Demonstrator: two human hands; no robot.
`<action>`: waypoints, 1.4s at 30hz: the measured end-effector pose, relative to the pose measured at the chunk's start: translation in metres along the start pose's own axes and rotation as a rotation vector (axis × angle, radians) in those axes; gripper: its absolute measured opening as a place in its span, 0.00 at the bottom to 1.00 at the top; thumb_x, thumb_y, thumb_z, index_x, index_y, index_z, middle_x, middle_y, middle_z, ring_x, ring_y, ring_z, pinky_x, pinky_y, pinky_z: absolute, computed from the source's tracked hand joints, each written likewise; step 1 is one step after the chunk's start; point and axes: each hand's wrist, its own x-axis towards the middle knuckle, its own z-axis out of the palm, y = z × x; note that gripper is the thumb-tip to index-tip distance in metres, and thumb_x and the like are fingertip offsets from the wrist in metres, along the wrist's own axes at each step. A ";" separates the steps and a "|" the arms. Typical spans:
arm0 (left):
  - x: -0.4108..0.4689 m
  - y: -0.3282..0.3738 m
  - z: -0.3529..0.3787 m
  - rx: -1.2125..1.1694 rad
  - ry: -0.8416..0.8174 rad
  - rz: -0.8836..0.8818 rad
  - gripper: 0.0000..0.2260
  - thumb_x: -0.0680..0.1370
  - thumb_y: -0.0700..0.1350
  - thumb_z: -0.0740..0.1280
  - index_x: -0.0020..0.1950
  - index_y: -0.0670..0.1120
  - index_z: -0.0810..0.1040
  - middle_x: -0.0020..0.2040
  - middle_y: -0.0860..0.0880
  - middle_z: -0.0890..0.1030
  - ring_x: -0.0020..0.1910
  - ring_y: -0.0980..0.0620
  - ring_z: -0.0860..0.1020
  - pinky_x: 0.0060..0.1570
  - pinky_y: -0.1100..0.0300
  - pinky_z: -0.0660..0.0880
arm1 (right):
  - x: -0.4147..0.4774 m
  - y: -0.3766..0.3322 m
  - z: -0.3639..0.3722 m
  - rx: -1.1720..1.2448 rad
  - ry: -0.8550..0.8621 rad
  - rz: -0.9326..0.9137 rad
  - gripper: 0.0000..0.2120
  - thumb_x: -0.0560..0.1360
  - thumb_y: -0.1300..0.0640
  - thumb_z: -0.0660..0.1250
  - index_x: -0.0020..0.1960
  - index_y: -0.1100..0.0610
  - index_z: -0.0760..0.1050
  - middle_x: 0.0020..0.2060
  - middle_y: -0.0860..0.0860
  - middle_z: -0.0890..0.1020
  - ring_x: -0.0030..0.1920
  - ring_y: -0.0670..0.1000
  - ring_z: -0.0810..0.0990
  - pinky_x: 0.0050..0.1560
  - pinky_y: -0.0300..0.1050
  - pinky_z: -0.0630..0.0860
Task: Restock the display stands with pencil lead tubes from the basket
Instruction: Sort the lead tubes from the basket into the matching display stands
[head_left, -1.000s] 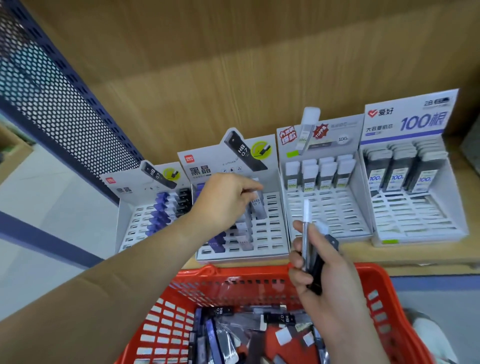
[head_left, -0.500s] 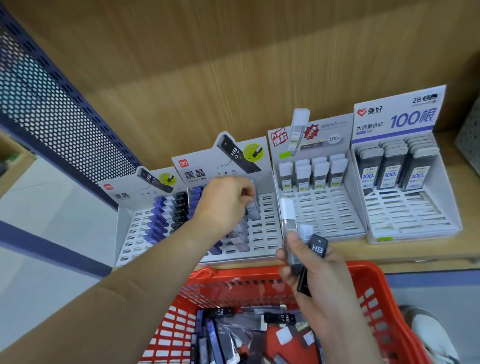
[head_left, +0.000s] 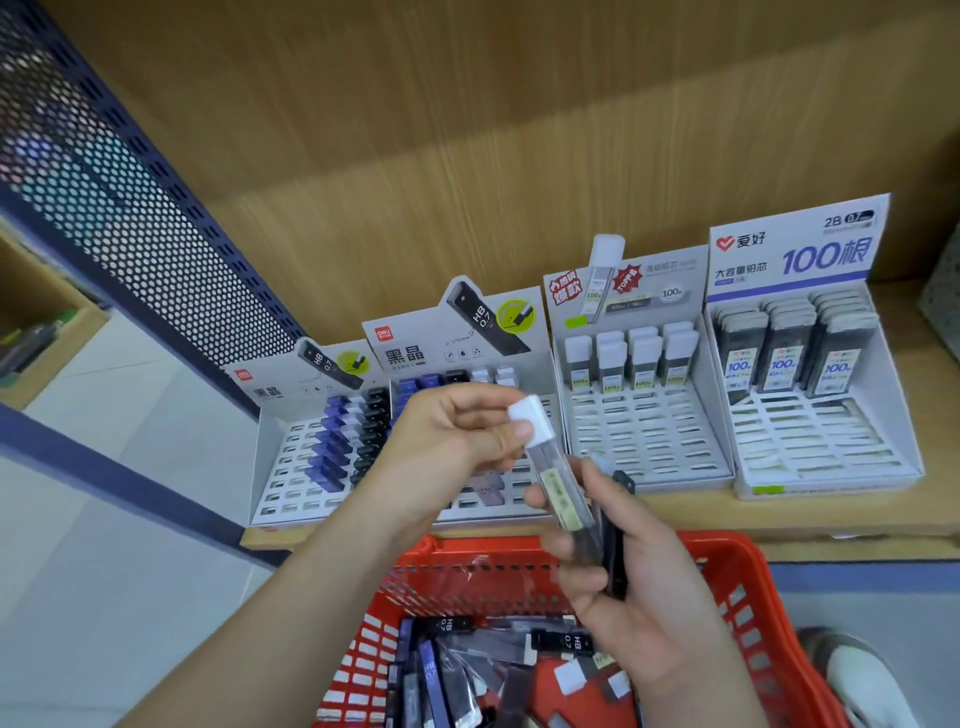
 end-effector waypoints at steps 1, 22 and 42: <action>0.000 0.000 -0.001 -0.017 0.045 0.000 0.08 0.72 0.35 0.71 0.48 0.45 0.82 0.36 0.47 0.82 0.34 0.51 0.80 0.36 0.62 0.78 | -0.001 -0.001 0.001 -0.035 0.008 -0.020 0.13 0.70 0.52 0.69 0.47 0.59 0.86 0.42 0.59 0.84 0.26 0.47 0.76 0.18 0.32 0.64; 0.065 0.035 0.030 0.673 0.207 0.345 0.07 0.73 0.40 0.73 0.39 0.52 0.81 0.33 0.47 0.82 0.34 0.48 0.81 0.41 0.56 0.80 | -0.004 -0.029 -0.043 0.025 0.300 -0.220 0.17 0.71 0.52 0.68 0.56 0.59 0.79 0.31 0.52 0.73 0.24 0.46 0.65 0.20 0.37 0.58; 0.112 -0.002 0.049 1.080 0.166 0.545 0.08 0.75 0.46 0.71 0.49 0.44 0.84 0.41 0.44 0.84 0.43 0.46 0.80 0.43 0.58 0.73 | 0.001 -0.034 -0.056 0.078 0.285 -0.199 0.22 0.64 0.53 0.68 0.56 0.60 0.83 0.33 0.51 0.71 0.26 0.47 0.65 0.21 0.38 0.58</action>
